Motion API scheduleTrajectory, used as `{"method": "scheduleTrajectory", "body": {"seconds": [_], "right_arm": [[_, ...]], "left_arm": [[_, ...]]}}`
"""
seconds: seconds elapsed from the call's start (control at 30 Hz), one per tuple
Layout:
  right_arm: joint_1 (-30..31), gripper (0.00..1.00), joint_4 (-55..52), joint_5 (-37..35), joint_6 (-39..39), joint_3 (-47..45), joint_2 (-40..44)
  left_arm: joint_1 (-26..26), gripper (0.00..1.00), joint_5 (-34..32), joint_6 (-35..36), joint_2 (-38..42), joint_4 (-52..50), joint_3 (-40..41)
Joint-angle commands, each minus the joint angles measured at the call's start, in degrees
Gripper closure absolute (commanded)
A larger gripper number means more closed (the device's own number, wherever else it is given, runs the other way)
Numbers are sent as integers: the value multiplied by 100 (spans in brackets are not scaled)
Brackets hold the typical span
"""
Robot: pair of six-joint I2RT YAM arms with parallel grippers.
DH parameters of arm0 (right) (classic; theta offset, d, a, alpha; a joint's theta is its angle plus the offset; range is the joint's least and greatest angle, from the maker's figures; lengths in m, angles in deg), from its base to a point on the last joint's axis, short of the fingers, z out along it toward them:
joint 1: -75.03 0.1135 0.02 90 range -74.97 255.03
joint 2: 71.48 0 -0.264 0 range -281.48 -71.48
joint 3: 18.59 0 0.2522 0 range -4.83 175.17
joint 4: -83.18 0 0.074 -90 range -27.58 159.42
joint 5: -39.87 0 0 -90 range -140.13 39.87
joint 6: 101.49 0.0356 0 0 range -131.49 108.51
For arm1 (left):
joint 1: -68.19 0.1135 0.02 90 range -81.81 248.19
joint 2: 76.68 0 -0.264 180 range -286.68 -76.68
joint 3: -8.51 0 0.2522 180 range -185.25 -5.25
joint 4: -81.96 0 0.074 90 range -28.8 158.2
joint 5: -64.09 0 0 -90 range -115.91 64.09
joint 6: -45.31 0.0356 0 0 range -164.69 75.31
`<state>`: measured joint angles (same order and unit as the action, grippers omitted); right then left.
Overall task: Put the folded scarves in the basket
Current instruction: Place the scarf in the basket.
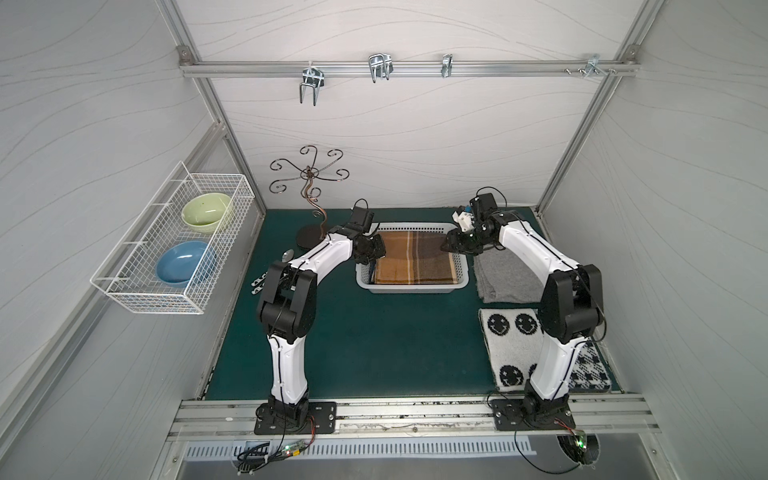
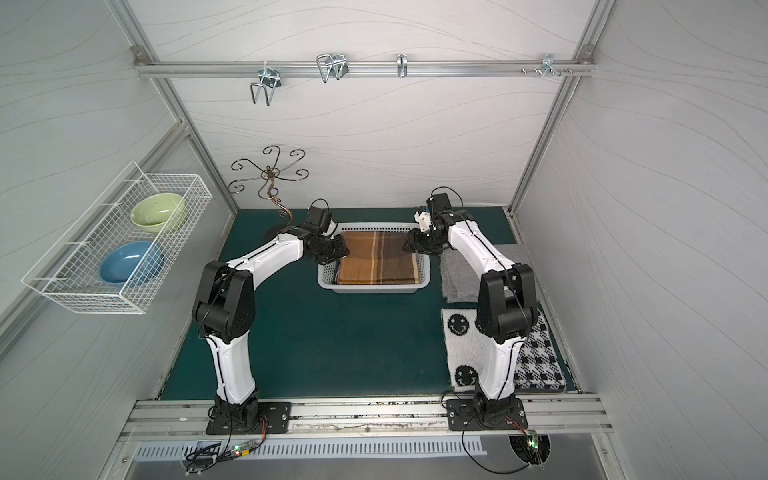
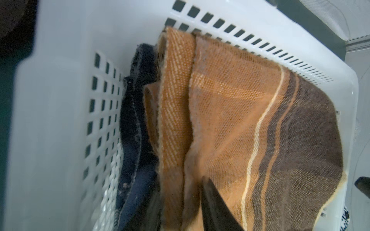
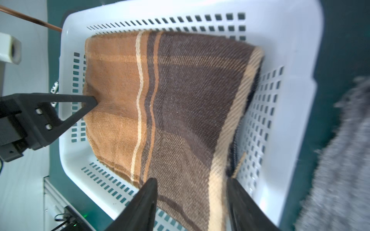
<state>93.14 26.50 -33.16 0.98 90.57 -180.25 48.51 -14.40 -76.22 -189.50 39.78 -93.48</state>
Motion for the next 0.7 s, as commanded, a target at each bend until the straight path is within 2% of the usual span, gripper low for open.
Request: {"method": "scheduleTrajectory", "body": {"seconds": [0.0,0.13,0.23,0.33,0.53,0.67], "right_arm": [[12,45,-411,-489,-162,76,247],[223,52,-296,-342,-123,219,299],[306,71,-325,200,-19,561,-45],[345,79,-175,432,119,753,-392],[258,81,-448,304,-105,971,-1035],[173,81,-612,129,-208,999,-1218]], "left_arm": [[-47,64,-438,338,387,-427,-376],[-79,64,-1097,563,774,-802,-434],[-444,65,-1794,831,962,-858,-562],[-537,66,-1099,598,813,-363,-554],[-499,65,-208,194,18,122,-528],[-423,66,-223,156,-416,-31,-544]]}}
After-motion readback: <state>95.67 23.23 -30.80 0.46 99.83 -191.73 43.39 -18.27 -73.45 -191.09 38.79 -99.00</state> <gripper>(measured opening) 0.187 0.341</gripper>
